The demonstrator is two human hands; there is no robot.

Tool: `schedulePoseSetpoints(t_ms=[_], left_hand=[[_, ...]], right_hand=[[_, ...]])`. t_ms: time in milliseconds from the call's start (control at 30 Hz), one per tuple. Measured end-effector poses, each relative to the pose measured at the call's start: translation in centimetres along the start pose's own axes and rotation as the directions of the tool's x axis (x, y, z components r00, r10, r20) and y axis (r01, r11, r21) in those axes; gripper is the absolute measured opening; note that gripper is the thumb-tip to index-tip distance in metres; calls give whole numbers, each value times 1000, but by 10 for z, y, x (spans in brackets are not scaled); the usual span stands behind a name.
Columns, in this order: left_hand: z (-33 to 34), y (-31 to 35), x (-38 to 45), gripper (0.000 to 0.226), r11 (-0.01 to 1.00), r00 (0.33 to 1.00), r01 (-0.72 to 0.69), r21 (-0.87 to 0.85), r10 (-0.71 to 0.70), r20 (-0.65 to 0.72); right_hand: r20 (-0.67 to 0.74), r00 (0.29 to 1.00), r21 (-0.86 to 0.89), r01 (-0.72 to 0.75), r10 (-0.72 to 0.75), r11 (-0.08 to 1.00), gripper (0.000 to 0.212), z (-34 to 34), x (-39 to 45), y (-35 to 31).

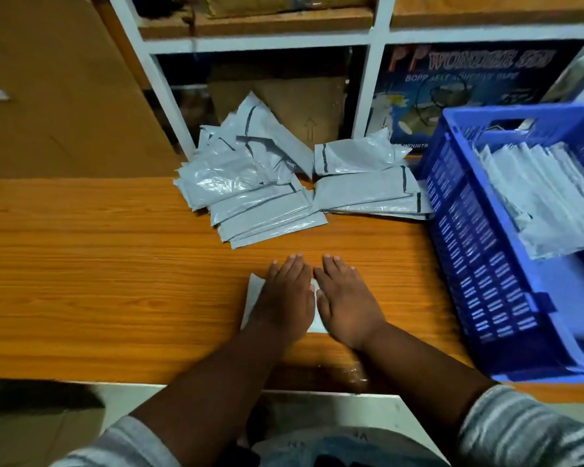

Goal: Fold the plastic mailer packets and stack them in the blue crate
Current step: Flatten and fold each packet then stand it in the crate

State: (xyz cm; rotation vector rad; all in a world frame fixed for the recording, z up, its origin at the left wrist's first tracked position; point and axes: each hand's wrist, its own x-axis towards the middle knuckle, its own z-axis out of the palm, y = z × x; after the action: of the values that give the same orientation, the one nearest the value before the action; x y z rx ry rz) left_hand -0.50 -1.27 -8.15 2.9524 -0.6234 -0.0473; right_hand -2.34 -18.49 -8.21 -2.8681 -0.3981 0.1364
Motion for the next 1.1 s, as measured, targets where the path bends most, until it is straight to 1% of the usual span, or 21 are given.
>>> schedulePoseSetpoints(t_ms=[67, 133, 300, 400, 533, 633, 733, 800, 867, 900, 967, 1100], left_hand=[[-3, -1, -4, 57, 994, 1000, 7, 110, -9, 23], [-1, -3, -8, 61, 982, 999, 25, 185, -32, 36], [9, -10, -8, 72, 977, 1000, 2, 214, -6, 17], [15, -12, -7, 73, 983, 1000, -7, 183, 6, 5], [22, -22, -8, 70, 997, 997, -37, 64, 41, -63], [20, -25, -6, 69, 1000, 998, -29, 0, 29, -54], [18, -28, -7, 67, 997, 998, -25, -79, 20, -61], [18, -33, -8, 63, 990, 996, -29, -138, 18, -82], [17, -39, -11, 62, 981, 994, -47, -190, 27, -110], [14, -43, -14, 63, 980, 994, -39, -193, 18, -111], [9, -52, -22, 66, 991, 993, -25, -135, 9, -116], [20, -69, -44, 66, 996, 992, -93, -2, 92, -86]], right_hand=[[-19, 999, -19, -34, 34, 999, 63, 8, -5, 1], [-27, 999, -41, -40, 39, 998, 67, 11, -5, 0], [-35, 998, -72, -46, 44, 996, 70, 16, -5, 0], [-50, 998, -75, -35, 32, 997, 68, 17, -6, 0], [-61, 998, -78, -31, 26, 996, 62, 16, -4, 1], [-11, 1000, -96, -16, 15, 995, 62, 13, -5, -1], [31, 999, -192, -6, 12, 981, 66, -5, 1, -10], [21, 999, -228, 45, -41, 973, 67, -15, 9, -23], [30, 996, -167, 87, -83, 982, 67, -12, 12, -37], [38, 996, -145, 89, -84, 985, 68, -6, 11, -41], [46, 997, -149, 74, -68, 986, 68, 6, 6, -45], [45, 995, -164, 95, -88, 982, 68, 10, 7, -39]])
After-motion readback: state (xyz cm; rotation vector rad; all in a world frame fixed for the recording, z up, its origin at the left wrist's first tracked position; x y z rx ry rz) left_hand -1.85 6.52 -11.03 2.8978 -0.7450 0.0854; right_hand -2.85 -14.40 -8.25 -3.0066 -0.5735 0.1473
